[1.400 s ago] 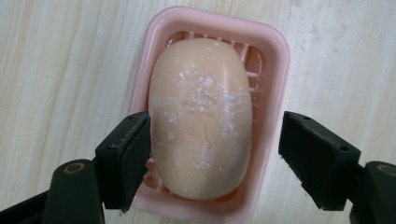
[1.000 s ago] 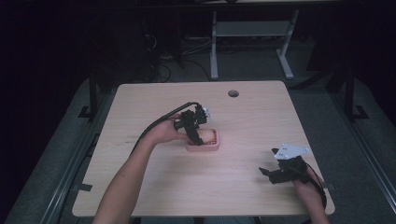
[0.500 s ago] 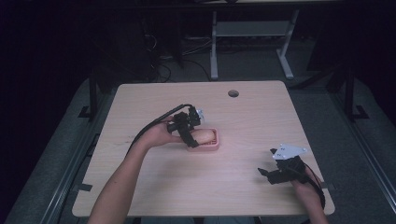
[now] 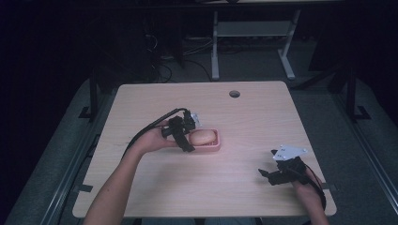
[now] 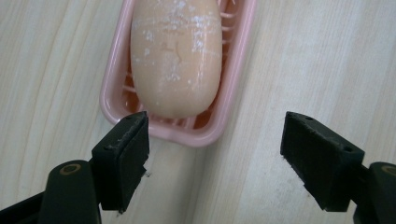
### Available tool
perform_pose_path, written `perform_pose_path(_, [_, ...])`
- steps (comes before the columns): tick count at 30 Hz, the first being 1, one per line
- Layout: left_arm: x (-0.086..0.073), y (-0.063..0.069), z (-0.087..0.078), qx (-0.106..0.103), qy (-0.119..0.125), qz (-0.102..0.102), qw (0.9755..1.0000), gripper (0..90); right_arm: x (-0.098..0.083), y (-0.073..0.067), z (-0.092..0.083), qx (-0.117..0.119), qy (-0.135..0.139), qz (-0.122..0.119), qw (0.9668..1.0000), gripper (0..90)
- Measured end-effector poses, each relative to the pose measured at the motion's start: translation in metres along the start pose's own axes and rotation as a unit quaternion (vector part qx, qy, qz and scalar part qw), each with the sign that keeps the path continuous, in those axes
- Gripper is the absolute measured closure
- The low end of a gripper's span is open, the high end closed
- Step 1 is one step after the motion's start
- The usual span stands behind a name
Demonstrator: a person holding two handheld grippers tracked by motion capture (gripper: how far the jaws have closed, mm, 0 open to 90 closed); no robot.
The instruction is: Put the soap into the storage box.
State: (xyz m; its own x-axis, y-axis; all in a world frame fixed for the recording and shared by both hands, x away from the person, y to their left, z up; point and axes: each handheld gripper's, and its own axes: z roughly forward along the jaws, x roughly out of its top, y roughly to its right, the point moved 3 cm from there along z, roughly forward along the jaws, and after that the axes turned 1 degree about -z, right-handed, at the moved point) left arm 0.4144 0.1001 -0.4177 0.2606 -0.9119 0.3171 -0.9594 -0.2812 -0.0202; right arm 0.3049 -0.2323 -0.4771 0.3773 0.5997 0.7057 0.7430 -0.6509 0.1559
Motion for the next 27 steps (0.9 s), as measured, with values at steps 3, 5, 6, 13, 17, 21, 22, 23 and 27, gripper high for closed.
perform_pose_path(3, [-0.004, 0.002, -0.002, 0.000, 0.005, -0.002, 1.0000, 23.4, 0.000, 0.000, 0.000, -0.001, -0.001, 0.000, 1.0000, 14.0])
perform_pose_path(5, [-0.006, 0.003, -0.002, 0.000, 0.007, -0.002, 1.0000, 23.4, 0.000, 0.000, 0.001, -0.001, -0.001, 0.000, 1.0000, 14.0])
perform_pose_path(6, [-0.008, 0.004, -0.003, 0.002, 0.006, -0.001, 1.0000, 23.4, 0.000, 0.000, 0.001, -0.001, -0.002, 0.001, 1.0000, 14.0])
perform_pose_path(13, [-0.019, 0.005, -0.005, 0.001, 0.010, -0.010, 0.9999, 23.1, -0.001, -0.001, 0.001, -0.001, -0.005, 0.003, 1.0000, 14.0])
perform_pose_path(17, [-0.027, 0.005, -0.005, 0.000, 0.008, -0.017, 0.9998, 22.8, -0.001, -0.001, 0.001, -0.001, -0.005, 0.004, 1.0000, 14.0])
perform_pose_path(21, [-0.030, 0.007, -0.007, 0.001, 0.010, -0.018, 0.9998, 21.3, -0.001, -0.001, 0.002, -0.002, -0.007, 0.003, 1.0000, 14.0])
perform_pose_path(22, [-0.031, 0.008, -0.008, 0.000, 0.016, -0.021, 0.9997, 21.6, -0.001, -0.001, 0.002, -0.003, -0.007, 0.002, 1.0000, 14.0])
perform_pose_path(23, [-0.032, 0.008, -0.009, -0.001, 0.017, -0.021, 0.9996, 21.8, -0.001, -0.001, 0.002, -0.003, -0.007, 0.002, 1.0000, 14.0])
perform_pose_path(27, [-0.038, 0.008, -0.009, 0.002, 0.017, -0.025, 0.9995, 21.7, -0.001, -0.001, 0.002, -0.004, -0.007, 0.004, 1.0000, 14.0])
